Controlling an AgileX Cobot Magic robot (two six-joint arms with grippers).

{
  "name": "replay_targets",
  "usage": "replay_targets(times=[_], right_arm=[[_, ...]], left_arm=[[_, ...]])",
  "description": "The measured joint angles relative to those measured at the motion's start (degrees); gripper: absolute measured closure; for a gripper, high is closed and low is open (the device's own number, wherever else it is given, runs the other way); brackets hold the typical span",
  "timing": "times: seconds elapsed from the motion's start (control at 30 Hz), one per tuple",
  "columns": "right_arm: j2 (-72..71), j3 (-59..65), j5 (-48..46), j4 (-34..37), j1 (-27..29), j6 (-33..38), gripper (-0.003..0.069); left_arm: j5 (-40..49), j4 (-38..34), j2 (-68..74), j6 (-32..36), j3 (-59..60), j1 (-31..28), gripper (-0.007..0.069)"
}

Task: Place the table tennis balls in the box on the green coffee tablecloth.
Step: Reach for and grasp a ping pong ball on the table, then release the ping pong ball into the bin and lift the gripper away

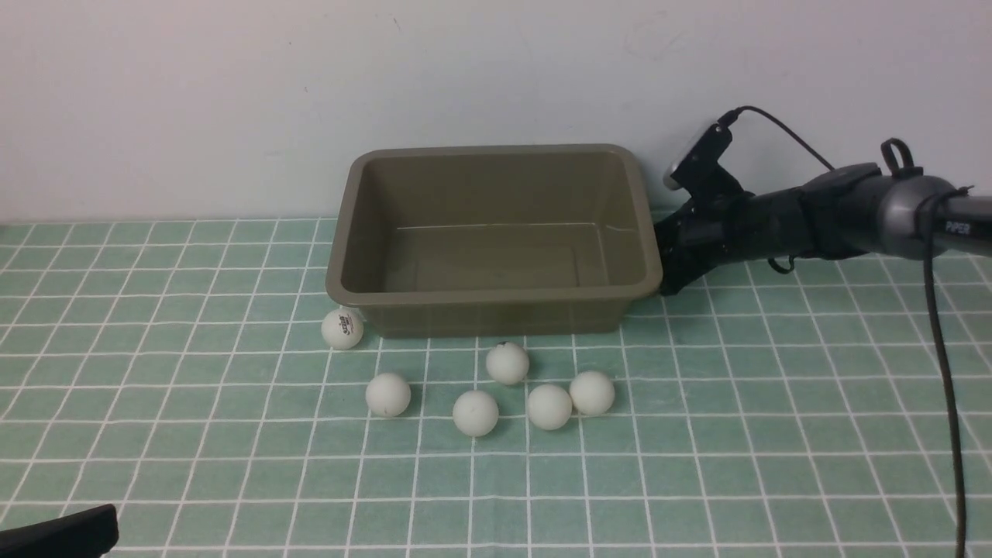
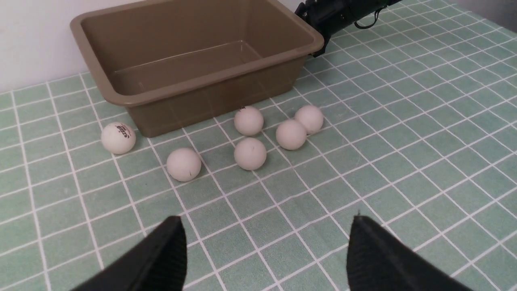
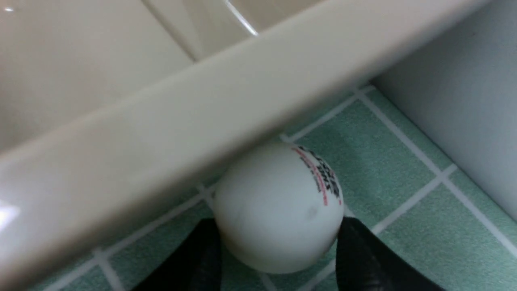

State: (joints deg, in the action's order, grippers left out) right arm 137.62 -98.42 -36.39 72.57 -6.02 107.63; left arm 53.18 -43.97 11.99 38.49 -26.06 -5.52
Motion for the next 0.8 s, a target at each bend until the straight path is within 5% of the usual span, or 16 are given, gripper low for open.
replay_targets(times=[0.8], right_arm=[[-8.7,0.1,-8.6,-3.1,4.5,-2.9,0.0324]], left_arm=[[0.3,0.0,0.0,0.0,0.0,0.0,0.0145]])
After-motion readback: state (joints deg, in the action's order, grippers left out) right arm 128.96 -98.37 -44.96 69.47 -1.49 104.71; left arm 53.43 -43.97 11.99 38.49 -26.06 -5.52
